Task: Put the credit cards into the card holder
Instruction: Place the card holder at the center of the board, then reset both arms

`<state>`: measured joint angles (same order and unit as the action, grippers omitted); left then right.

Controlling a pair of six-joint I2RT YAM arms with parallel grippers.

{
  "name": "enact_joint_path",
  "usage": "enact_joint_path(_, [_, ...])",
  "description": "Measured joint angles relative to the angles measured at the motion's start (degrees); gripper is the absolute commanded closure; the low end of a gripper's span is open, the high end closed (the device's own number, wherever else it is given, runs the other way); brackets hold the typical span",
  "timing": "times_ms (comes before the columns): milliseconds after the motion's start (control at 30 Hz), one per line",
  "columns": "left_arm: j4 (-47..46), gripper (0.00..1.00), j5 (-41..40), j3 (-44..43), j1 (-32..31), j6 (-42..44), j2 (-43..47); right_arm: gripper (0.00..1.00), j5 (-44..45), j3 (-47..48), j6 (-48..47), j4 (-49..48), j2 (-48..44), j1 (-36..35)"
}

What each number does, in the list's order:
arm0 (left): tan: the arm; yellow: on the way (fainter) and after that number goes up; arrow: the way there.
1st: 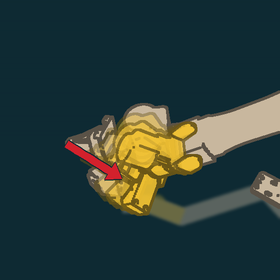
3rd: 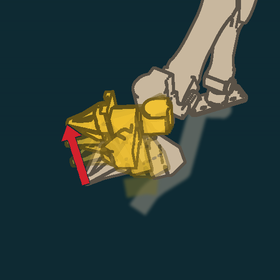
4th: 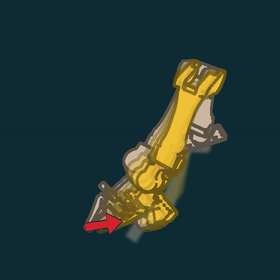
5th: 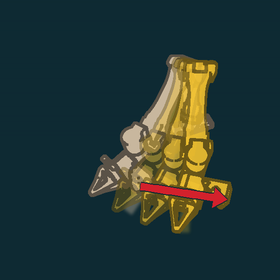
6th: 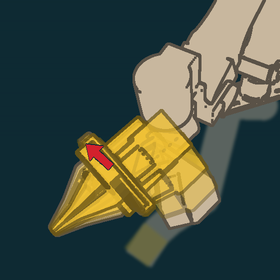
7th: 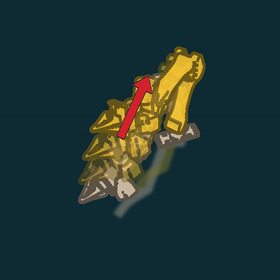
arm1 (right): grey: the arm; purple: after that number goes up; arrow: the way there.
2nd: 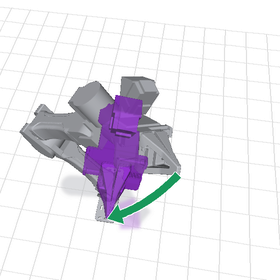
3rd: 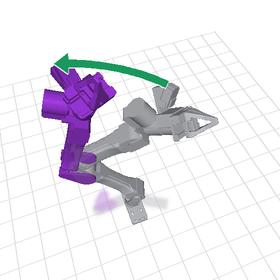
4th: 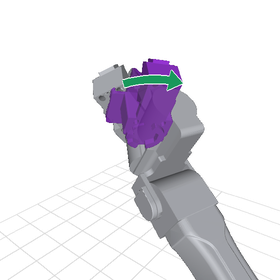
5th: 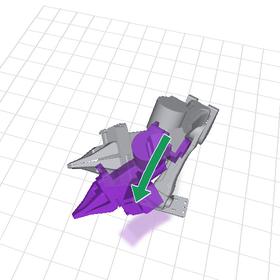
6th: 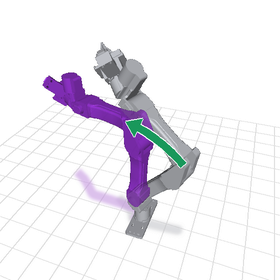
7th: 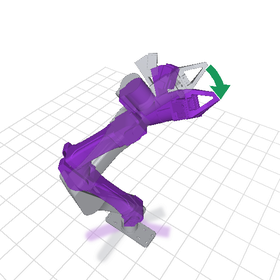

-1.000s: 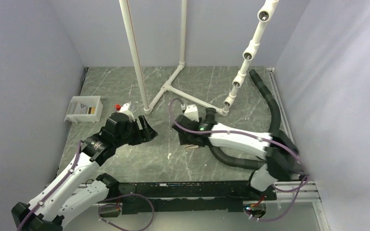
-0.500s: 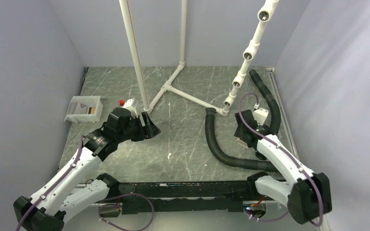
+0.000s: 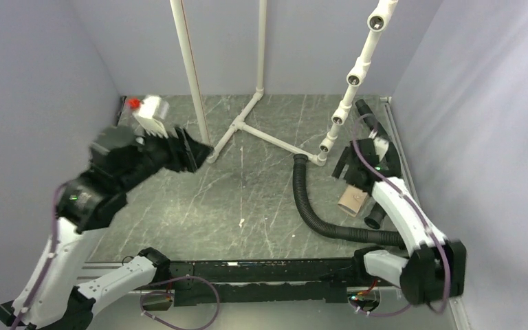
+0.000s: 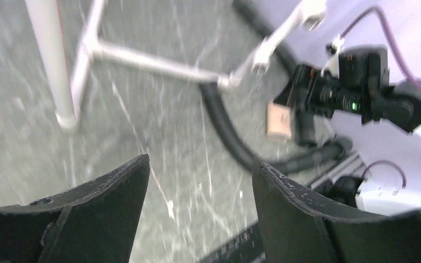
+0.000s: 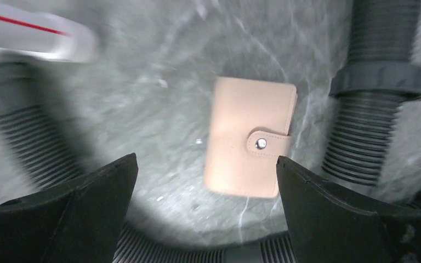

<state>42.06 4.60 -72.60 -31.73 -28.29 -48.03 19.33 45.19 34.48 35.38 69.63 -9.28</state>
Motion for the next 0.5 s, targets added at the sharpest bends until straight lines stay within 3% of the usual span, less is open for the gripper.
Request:
enact_joint_path(100, [1.60, 0.24, -0.90, -17.31, 0.02, 7.76, -3.34, 0.00, -1.92, 7.72, -3.39, 5.33, -10.71, -0.15])
enact_joint_path(167, [0.31, 0.24, -1.36, -21.49, 0.04, 11.17, -2.54, 0.00, -4.17, 14.84, -6.29, 6.69, -17.53, -0.15])
enact_joint_path(367, [-6.88, 0.21, -1.95, -23.19, 0.04, 20.87, 5.29, 0.00, -6.97, 40.89, -13.92, 7.50, -26.12, -0.24])
enact_joint_path(500, [-13.55, 0.20, -3.08, -21.84, 0.04, 23.87, 8.61, 0.00, -6.91, 45.99, -17.79, 5.16, -30.27, -0.24])
